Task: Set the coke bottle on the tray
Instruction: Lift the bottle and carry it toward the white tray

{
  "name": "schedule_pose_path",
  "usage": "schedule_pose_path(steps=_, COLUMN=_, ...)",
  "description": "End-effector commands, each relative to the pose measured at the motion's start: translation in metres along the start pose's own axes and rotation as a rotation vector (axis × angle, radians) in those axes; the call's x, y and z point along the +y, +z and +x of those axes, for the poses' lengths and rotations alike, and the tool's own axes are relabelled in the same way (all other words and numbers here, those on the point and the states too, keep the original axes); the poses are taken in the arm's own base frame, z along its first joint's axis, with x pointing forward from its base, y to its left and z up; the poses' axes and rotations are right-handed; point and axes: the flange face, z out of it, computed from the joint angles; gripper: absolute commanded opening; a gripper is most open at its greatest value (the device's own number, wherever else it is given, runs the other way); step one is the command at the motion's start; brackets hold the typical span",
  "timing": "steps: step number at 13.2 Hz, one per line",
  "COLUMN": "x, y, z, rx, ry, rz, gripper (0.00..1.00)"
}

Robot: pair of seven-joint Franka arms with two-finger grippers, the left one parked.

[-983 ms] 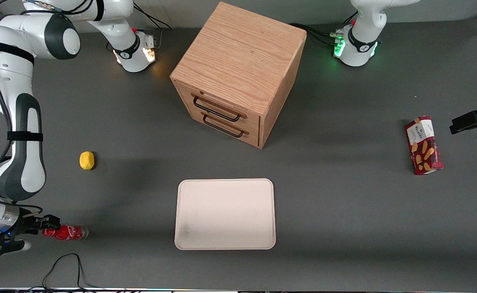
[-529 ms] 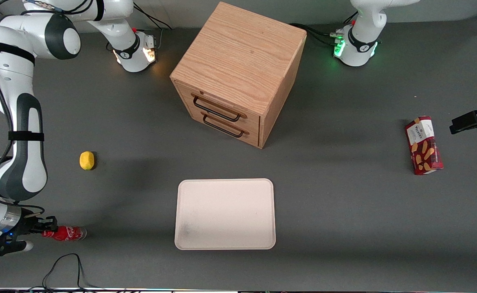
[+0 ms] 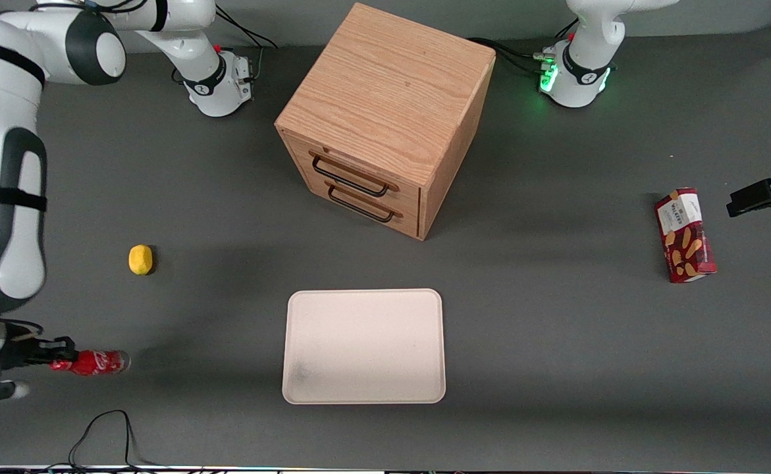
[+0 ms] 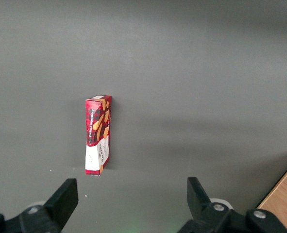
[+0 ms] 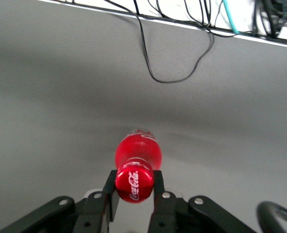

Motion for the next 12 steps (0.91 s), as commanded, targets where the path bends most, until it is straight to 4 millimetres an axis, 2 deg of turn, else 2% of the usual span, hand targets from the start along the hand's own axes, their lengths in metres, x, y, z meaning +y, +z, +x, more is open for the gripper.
schedule_pose_path(steps=1, x=-0.008, y=-0.09, z=-0.037, rx=-0.036, ry=0.033, rz=0.021, gripper=0.0)
schedule_pose_path(steps=4, x=-0.02, y=-0.157, z=-0.092, rx=-0.113, ry=0.033, rz=0.037, gripper=0.0)
schedule_pose_path(steps=6, x=-0.029, y=-0.172, z=-0.119, rx=-0.127, ry=0.032, rz=0.043, gripper=0.0)
schedule_pose_path(steps=7, x=-0.032, y=-0.175, z=-0.124, rx=-0.127, ry=0.035, rz=0.045, gripper=0.0)
schedule_pose_path(steps=9, x=-0.048, y=-0.176, z=-0.118, rx=-0.126, ry=0.089, rz=0.04, gripper=0.0)
schedule_pose_path(steps=12, x=-0.114, y=-0.156, z=-0.089, rx=-0.15, ry=0.176, rz=0.031, gripper=0.0)
